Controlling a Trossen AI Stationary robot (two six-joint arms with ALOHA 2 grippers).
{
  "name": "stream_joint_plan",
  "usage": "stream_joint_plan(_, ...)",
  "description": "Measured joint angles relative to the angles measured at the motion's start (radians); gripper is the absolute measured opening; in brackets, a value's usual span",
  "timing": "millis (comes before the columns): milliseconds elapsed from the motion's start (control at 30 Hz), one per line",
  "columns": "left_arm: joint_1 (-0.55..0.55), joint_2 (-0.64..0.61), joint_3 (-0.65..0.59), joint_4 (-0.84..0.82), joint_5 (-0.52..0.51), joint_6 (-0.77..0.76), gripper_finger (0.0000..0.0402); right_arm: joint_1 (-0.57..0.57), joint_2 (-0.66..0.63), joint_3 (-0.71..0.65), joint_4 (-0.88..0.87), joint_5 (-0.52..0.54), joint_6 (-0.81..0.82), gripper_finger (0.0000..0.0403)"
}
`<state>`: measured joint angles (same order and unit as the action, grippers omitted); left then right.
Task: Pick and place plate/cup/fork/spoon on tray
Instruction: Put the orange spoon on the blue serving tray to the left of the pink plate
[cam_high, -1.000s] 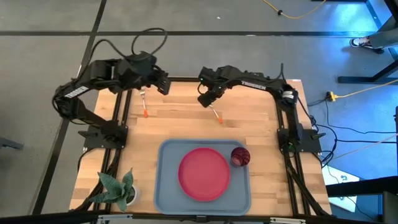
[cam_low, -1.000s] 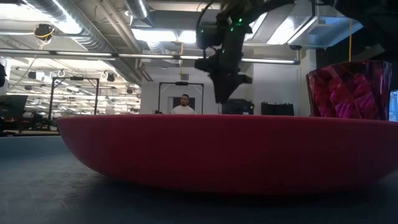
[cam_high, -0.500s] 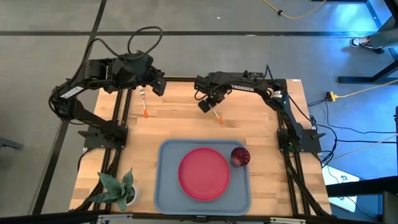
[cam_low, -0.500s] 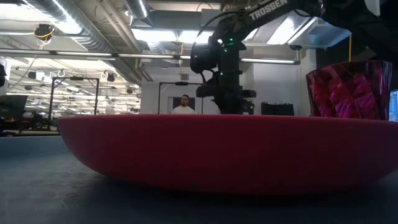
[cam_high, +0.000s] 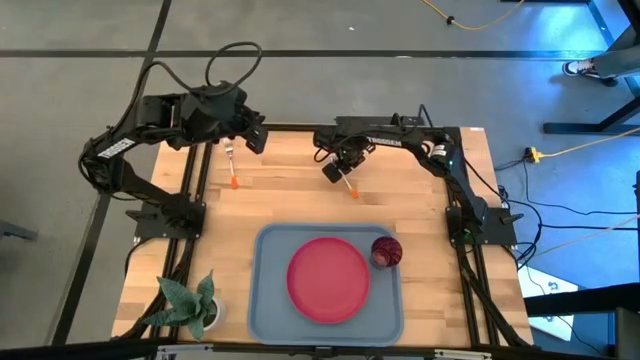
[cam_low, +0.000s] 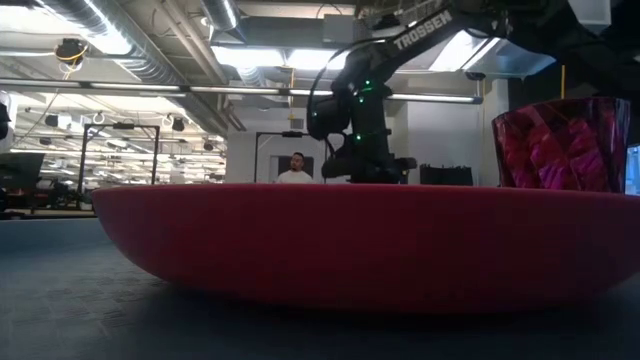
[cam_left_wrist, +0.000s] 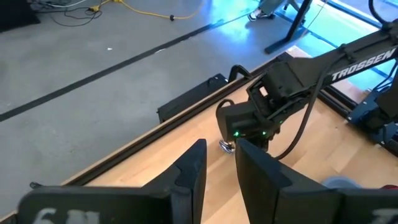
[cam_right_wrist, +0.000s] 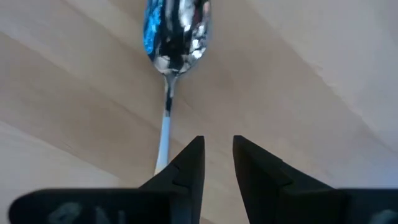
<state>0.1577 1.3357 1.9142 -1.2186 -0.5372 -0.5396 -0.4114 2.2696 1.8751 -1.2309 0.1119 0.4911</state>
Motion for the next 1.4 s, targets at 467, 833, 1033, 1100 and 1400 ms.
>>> stream_joint_plan(467,0.0,0.0,0.0,0.001,-0.001,-0.001,0.0079,-0.004,0.036,0.0,0.01,-0.037,-0.029,0.009)
stream_joint_plan(833,0.0,0.0,0.0,0.0,0.0,-0.002,0.0079,-0.005,0.05,0.0,0.058,-0.062,-0.029,0.009)
stream_joint_plan(1033,0.0,0.0,0.0,0.0,0.0,0.0,0.0079,-0.005,0.05,0.0,0.072,-0.067,-0.032,0.009)
stream_joint_plan(1100,0.0,0.0,0.0,0.0,0.0,0.0,0.0079,-0.005,0.051,0.0,0.082,-0.092,-0.032,0.009)
stream_joint_plan(1400,0.0,0.0,0.0,0.0,0.0,0.001,0.0079,-0.004,0.05,0.0,0.137,-0.143,-0.032,0.009)
